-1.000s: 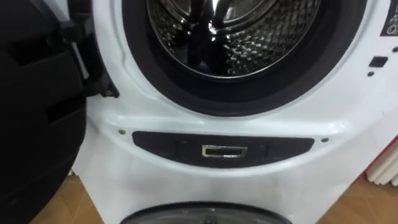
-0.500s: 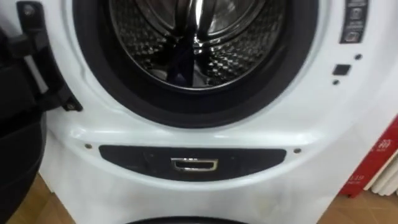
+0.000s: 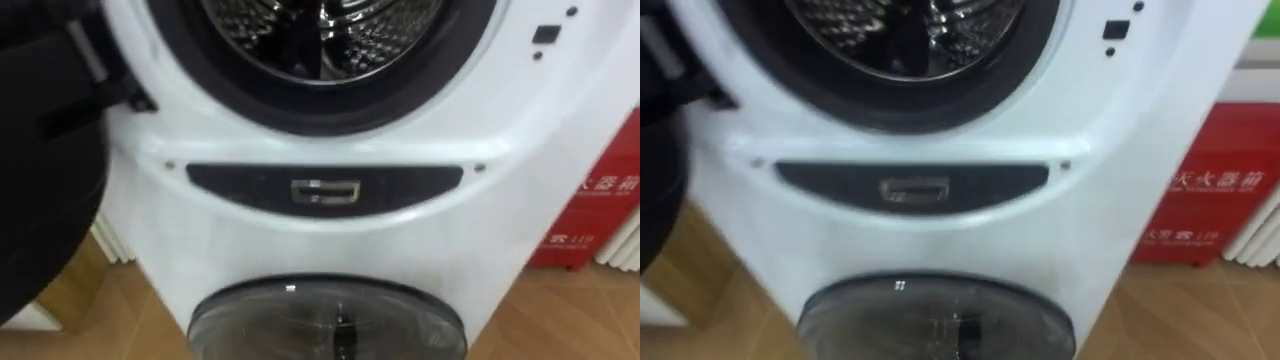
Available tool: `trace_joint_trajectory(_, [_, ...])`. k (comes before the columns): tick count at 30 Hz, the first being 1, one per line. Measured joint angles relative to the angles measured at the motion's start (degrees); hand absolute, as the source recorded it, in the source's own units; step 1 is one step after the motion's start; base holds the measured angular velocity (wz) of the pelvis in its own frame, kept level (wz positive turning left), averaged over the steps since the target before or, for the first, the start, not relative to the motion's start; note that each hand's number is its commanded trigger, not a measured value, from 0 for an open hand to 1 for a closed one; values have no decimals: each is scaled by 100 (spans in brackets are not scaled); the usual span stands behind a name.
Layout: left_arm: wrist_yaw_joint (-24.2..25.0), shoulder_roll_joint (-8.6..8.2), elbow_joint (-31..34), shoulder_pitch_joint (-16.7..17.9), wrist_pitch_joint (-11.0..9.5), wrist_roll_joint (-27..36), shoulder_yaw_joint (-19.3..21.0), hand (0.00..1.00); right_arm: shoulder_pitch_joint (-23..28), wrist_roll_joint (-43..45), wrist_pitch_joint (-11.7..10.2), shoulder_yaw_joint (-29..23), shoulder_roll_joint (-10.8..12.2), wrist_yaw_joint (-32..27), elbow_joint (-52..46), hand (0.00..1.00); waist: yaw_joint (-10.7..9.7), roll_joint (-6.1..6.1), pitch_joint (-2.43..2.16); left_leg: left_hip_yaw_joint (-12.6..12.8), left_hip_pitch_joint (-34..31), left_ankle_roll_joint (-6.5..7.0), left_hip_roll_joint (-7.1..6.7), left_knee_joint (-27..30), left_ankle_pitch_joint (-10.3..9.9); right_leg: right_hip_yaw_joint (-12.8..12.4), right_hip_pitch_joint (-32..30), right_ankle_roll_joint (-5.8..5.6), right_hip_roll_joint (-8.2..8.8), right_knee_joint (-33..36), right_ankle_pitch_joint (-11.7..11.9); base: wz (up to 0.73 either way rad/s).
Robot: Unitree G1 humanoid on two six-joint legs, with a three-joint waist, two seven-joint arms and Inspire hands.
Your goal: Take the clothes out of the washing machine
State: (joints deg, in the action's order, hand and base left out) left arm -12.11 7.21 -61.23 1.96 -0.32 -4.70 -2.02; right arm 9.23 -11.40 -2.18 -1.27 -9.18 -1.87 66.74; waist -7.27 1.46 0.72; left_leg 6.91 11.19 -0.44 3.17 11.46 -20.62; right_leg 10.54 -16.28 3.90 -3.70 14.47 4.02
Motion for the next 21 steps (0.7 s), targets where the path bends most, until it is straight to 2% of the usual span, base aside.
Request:
trace_joint_trajectory(1, [-11,1,-66,2,0,20,8,0,-39,-51,21,-2,-1,1,-11,0,25,8,8,137,-91,62,14,33,56,-34,24,-313,26,-157,191,0])
trace_joint_trajectory(2, [-30,2,-228,12,2,19,25,0,-32,-225,53,-10,2,4,-25,0,59,-17,4,339,-225,164,18,89,106,39,29,-284,216,206,35,9])
trace_joint_trajectory(3, [-76,0,-327,28,3,31,12,0,47,-361,91,-12,1,9,-37,0,39,-75,-29,479,-298,164,47,89,216,145,145,-157,447,876,-547,26])
trace_joint_trajectory(4, [-106,-3,-325,35,-2,53,1,0,75,-379,97,-13,-1,9,-39,0,33,-66,-39,583,-313,143,70,87,264,137,249,-200,571,1159,-817,48])
trace_joint_trajectory(5, [-128,-8,-326,43,-8,81,6,0,126,-377,97,-16,-16,9,-39,0,50,-80,-53,953,-312,66,176,78,342,92,501,-291,799,1669,-1283,47])
trace_joint_trajectory(6, [-128,-5,-324,51,-8,80,16,0,162,-377,89,-21,-36,10,-17,0,115,-121,-51,1293,-233,-25,214,13,443,52,892,-442,1000,1886,-1629,34])
trace_joint_trajectory(7, [-128,-1,-319,57,-9,88,45,0,162,-371,86,-34,-42,10,4,0,152,-153,-44,1426,-185,-45,204,-3,471,42,1080,-508,1098,1887,-1759,-11])
trace_joint_trajectory(8, [-140,5,-290,111,-8,188,191,0,157,-295,86,-30,-50,7,13,0,324,-246,-50,1671,-143,-83,182,19,481,45,1353,-625,1207,1680,-1926,-58])
trace_joint_trajectory(9, [-160,21,-286,137,-3,327,425,0,113,-194,54,-28,-48,7,0,0,431,-268,-72,1714,-148,-134,153,90,481,82,1485,-662,1128,1190,-1949,-71])
trace_joint_trajectory(10, [-181,21,-284,127,-5,424,527,0,91,-164,18,-25,-59,9,-9,0,470,-220,-75,1711,-175,-163,151,122,491,77,1554,-639,1085,945,-1935,-69])
trace_joint_trajectory(11, [-245,10,-262,122,-9,618,674,0,72,-150,-4,-29,-76,6,-35,0,488,-144,-69,1682,-197,-160,159,99,516,25,1629,-534,952,592,-1772,-50])
trace_joint_trajectory(14, [-435,92,-62,151,-104,1128,1080,0,105,-188,-24,-39,-59,130,-39,0,523,-120,-87,1638,-89,-162,195,-117,649,-176,1748,-485,729,138,-1499,-41])
trace_joint_trajectory(15, [-495,130,15,167,-148,1249,1192,0,101,-241,-27,-100,-59,214,-43,0,557,-86,-101,1633,-52,-164,204,-148,651,-213,1755,-464,684,76,-1431,-44])
trace_joint_trajectory(17, [-572,180,75,154,-191,1413,1344,0,100,-243,-27,-260,-59,339,-42,0,550,-93,-124,1598,-23,-167,204,-183,652,-231,1797,-454,643,5,-1398,-21])
trace_joint_trajectory(21, [-626,317,175,133,-249,1427,1690,0,120,-160,-32,-645,-99,413,-21,0,529,-112,-112,1498,46,-198,223,-217,632,-165,1946,-454,605,-119,-1397,6])
